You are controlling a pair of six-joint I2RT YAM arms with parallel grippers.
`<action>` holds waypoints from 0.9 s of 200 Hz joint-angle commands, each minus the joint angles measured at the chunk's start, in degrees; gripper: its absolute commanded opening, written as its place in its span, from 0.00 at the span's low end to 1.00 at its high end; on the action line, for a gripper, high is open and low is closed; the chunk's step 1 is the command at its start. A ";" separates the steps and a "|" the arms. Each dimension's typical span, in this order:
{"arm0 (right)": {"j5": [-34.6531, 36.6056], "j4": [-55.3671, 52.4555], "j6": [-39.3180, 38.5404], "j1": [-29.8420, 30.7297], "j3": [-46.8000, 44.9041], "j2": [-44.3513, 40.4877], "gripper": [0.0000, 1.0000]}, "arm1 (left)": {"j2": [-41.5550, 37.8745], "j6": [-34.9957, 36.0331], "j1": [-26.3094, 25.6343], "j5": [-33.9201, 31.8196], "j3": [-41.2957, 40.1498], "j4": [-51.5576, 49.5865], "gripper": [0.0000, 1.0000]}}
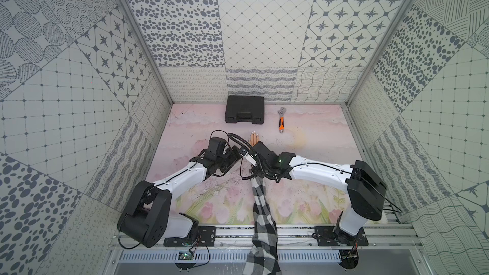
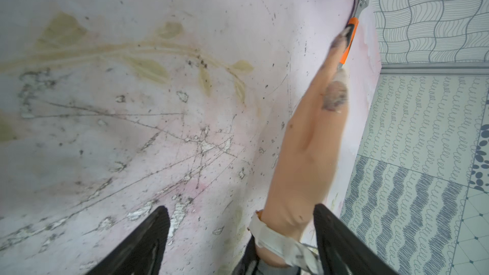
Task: Take off the watch
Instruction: Take off the watch from the hand.
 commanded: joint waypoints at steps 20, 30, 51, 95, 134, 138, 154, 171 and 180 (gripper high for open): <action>-0.63 4.54 0.69 -0.21 -0.05 2.92 0.00 | 3.67 -1.66 -0.51 3.09 2.23 5.36 0.87; -0.71 4.46 0.62 -0.17 0.04 3.32 0.00 | 4.77 -1.79 -0.87 3.52 2.59 5.85 0.87; -1.11 4.65 0.88 -0.21 0.21 3.56 0.00 | 6.85 -2.63 -1.92 4.07 2.83 7.77 0.86; -1.42 4.74 1.01 -0.21 0.66 3.94 0.00 | 9.03 -2.85 -4.24 4.08 3.68 9.46 0.86; -0.64 5.64 1.89 -0.21 0.66 3.97 0.00 | 9.92 -3.55 -5.84 4.34 2.00 10.91 0.86; -0.55 5.71 2.02 -0.20 0.66 3.96 0.00 | 10.00 -3.59 -6.01 4.34 1.75 10.99 0.86; -0.19 6.37 3.02 -0.30 0.66 3.86 0.00 | 10.33 -3.28 -6.36 4.89 0.98 10.98 0.86; 0.28 6.90 3.88 -0.51 0.66 3.79 0.00 | 10.57 -2.86 -6.51 5.81 -0.12 11.32 0.86; 0.47 7.07 4.13 -0.77 0.50 3.62 0.00 | 10.33 -2.09 -6.58 5.76 -0.33 9.77 0.86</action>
